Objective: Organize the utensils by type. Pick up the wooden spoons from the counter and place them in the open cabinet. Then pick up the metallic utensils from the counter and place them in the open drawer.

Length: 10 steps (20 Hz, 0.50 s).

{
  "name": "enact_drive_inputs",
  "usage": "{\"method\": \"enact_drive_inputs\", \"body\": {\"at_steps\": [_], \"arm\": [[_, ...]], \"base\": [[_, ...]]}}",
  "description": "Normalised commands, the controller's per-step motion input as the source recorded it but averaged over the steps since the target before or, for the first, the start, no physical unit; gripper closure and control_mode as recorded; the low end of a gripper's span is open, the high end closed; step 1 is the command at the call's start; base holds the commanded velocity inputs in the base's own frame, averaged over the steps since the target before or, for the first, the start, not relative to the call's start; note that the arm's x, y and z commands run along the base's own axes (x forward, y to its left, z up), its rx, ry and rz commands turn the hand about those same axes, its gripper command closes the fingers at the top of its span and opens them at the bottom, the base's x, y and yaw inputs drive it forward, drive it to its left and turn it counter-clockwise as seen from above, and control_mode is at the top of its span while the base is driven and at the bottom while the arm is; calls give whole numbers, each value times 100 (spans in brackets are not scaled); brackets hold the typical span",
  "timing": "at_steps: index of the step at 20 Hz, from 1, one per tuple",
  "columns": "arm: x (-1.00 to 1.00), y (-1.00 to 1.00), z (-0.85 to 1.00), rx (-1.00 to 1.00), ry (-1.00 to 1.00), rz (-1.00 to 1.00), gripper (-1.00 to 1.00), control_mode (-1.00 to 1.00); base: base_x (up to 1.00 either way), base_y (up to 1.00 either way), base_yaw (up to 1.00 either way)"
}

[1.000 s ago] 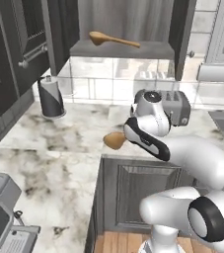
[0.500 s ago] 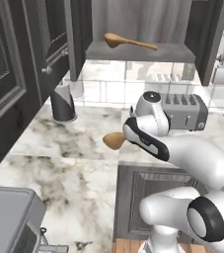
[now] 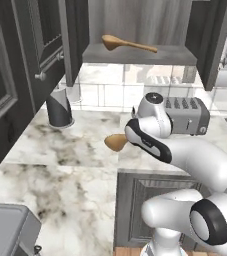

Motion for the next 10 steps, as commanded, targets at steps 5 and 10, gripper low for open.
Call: {"method": "enact_drive_inputs", "body": {"at_steps": [5,10], "arm": [[0,0,0,0,0,0,100,100],[0,0,0,0,0,0,100,100]], "base": [[60,-2,0],[83,1,0]]}}
